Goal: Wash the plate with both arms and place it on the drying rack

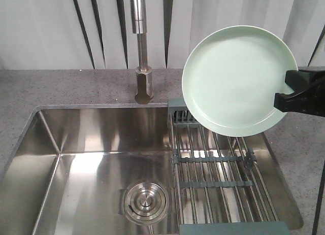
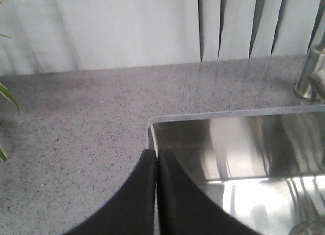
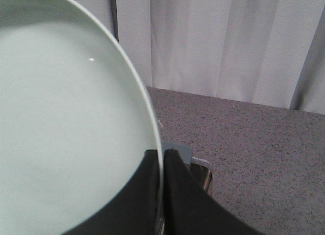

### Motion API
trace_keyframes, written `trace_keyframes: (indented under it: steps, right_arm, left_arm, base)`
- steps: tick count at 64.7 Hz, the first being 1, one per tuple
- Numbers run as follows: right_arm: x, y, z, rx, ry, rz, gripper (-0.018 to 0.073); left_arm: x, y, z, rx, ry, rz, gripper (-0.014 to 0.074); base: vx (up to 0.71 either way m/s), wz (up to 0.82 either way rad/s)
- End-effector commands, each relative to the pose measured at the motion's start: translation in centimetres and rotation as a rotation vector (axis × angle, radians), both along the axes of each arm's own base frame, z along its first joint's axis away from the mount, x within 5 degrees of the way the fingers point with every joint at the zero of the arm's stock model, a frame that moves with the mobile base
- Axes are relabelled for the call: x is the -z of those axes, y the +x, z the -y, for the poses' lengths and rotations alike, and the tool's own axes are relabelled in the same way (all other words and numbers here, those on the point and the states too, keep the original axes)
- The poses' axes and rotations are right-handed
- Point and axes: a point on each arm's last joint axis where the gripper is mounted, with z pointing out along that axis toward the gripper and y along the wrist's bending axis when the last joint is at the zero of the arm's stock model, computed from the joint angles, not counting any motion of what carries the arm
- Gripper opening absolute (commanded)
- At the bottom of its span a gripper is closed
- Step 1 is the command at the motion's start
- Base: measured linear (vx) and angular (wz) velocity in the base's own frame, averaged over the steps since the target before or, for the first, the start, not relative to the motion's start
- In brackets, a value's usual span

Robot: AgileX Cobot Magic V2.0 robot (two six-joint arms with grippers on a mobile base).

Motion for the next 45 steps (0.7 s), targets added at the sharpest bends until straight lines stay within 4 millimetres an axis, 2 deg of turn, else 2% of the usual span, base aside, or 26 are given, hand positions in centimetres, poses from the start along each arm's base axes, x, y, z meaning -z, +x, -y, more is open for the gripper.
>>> trace_keyframes:
  steps: [1, 18, 27, 37, 45]
  right_arm:
    - [-1.9, -0.1, 0.4, 0.035, 0.012, 0.111, -0.0005]
    - [-1.9, -0.1, 0.4, 0.035, 0.012, 0.111, -0.0005]
    - [-1.9, -0.1, 0.4, 0.035, 0.012, 0.11, -0.0005]
    - [-1.9, -0.1, 0.4, 0.035, 0.012, 0.11, -0.0005]
    - [-1.9, -0.1, 0.4, 0.035, 0.012, 0.11, -0.0005]
  left_arm:
    - [-1.2, 1.0, 0.0, -0.001, -0.003, 0.058, -0.0006]
    - [0.0, 2.3, -0.1, -0.001, -0.006, -0.009, 0.0001]
    - [0.0, 2.5, -0.1, -0.001, 0.0, -0.005, 0.0049]
    - [-0.2, 2.6, -0.1, -0.001, -0.005, 0.011, 0.0176]
    - [-0.2, 2.6, -0.1, -0.002, -0.005, 0.014, 0.0336]
  base:
    - [0.0, 0.0]
    - [0.0, 0.0]
    - [0.0, 0.0]
    - [0.0, 0.0]
    - [0.0, 0.0]
